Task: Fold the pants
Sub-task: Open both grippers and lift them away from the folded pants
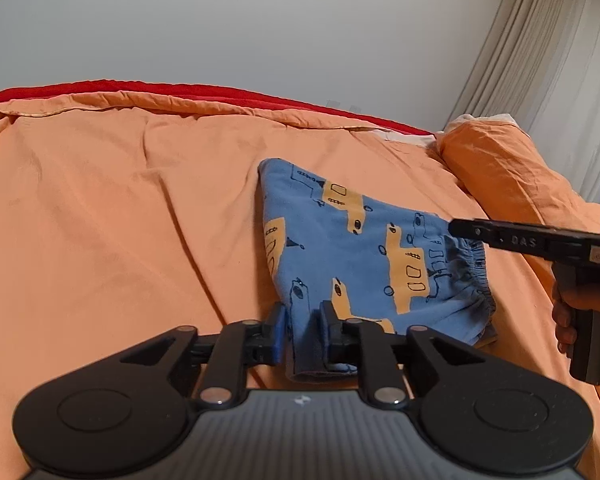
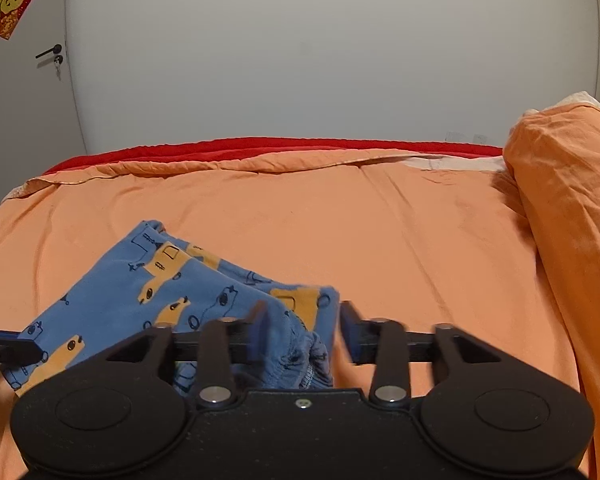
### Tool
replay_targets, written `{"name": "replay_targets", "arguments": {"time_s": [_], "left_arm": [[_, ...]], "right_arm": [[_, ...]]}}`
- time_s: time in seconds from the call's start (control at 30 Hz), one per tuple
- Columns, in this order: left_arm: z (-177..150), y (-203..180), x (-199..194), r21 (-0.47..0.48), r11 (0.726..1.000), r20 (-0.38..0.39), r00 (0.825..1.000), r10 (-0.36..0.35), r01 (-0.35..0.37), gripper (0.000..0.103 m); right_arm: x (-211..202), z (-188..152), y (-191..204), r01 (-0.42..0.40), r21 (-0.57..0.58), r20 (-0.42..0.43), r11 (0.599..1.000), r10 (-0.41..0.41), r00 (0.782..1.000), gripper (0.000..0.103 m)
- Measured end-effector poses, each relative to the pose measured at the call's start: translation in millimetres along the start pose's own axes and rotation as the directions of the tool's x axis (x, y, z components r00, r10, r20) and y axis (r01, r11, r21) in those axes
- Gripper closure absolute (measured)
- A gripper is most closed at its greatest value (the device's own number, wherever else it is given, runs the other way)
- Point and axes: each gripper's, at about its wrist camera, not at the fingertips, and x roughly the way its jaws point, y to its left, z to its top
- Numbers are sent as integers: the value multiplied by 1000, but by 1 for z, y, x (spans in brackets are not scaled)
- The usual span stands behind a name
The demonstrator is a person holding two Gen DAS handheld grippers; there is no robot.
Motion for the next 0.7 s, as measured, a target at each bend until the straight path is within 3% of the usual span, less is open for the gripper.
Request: {"name": "replay_targets", "arguments": {"time_s": [0.17,0.4,0.53,0.7], "left_arm": [[-2,-1,-8,-19,1000,9,1000,15,-15,45],[0,-8,-29,-15,999,60,997,52,-51,10],[-1,-16,-46,-11,997,105,992,72,-71,1],[-14,-32,-69,35,994,153,983,100,-106,1]], "right_arm": [[-17,-8,5,8,3,24,1000,-8,1000,21],[-51,-15,17,3,42,111,999,-8,994,1],[-74,-23,27,10,51,164,999,-18,986,1],[-108,-44,38,24,68,217,997,-38,976,1]]}}
